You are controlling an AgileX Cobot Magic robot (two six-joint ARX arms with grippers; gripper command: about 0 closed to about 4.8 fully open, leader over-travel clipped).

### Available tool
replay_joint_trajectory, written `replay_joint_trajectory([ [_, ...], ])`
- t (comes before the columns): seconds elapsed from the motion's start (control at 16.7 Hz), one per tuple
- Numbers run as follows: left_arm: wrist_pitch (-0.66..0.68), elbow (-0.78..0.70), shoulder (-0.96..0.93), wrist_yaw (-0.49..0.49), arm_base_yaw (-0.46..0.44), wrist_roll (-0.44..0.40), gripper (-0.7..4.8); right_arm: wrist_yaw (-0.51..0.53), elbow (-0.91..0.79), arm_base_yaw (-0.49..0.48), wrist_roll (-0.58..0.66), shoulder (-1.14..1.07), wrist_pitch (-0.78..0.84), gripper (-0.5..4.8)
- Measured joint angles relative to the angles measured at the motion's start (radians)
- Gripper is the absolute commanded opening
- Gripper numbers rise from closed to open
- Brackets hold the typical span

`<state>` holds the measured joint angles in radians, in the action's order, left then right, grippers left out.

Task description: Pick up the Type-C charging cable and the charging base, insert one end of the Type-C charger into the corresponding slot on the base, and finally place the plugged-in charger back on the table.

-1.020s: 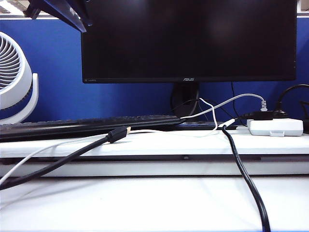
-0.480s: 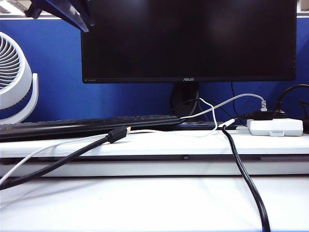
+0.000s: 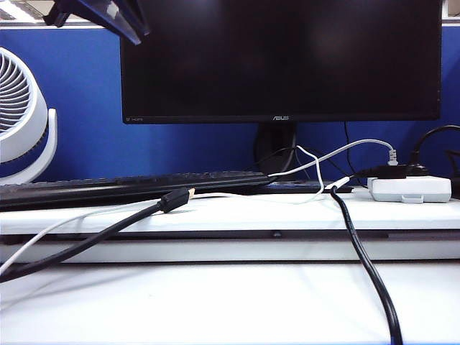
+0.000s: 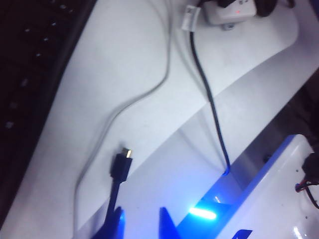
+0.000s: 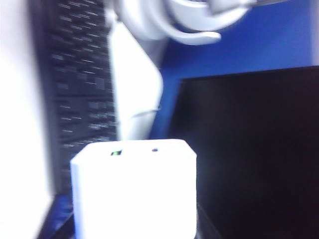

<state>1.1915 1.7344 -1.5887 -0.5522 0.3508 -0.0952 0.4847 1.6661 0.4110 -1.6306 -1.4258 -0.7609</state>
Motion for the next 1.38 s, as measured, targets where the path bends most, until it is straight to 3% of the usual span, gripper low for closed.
replay_joint_trajectory([
  [0.24,-0.003,0.0,0.0,-0.005,0.0,0.008,1.02,-0.02,0.0,0.0,0.02,-0.015,-0.029,0.53],
  [0.48,-0.006,0.0,0.0,-0.006,0.0,0.022,1.02,-0.098,0.0,-0.001,0.214,-0.068,-0.058,0.52],
  [0.78,-0.006,0.0,0.0,-0.026,0.001,0.023,1.02,-0.093,0.0,0.0,0.311,-0.065,-0.102,0.53],
  [0.84,-0.006,0.0,0.0,-0.028,0.001,0.026,1.02,0.026,0.0,0.0,0.383,-0.065,-0.104,0.53],
  [1.08,-0.006,0.0,0.0,-0.028,0.0,0.029,1.02,0.146,0.0,0.0,0.767,-0.064,-0.102,0.53],
  [1.14,-0.004,0.0,0.001,-0.028,0.0,0.029,1.02,0.148,0.0,0.001,0.894,-0.065,-0.1,0.53],
  [1.2,0.001,0.0,0.001,-0.028,0.0,0.029,1.02,0.269,0.0,0.0,1.136,-0.064,-0.098,0.53],
  [1.38,0.045,0.001,0.001,-0.008,0.0,0.028,1.02,0.266,0.0,0.0,1.138,-0.065,-0.127,0.53],
])
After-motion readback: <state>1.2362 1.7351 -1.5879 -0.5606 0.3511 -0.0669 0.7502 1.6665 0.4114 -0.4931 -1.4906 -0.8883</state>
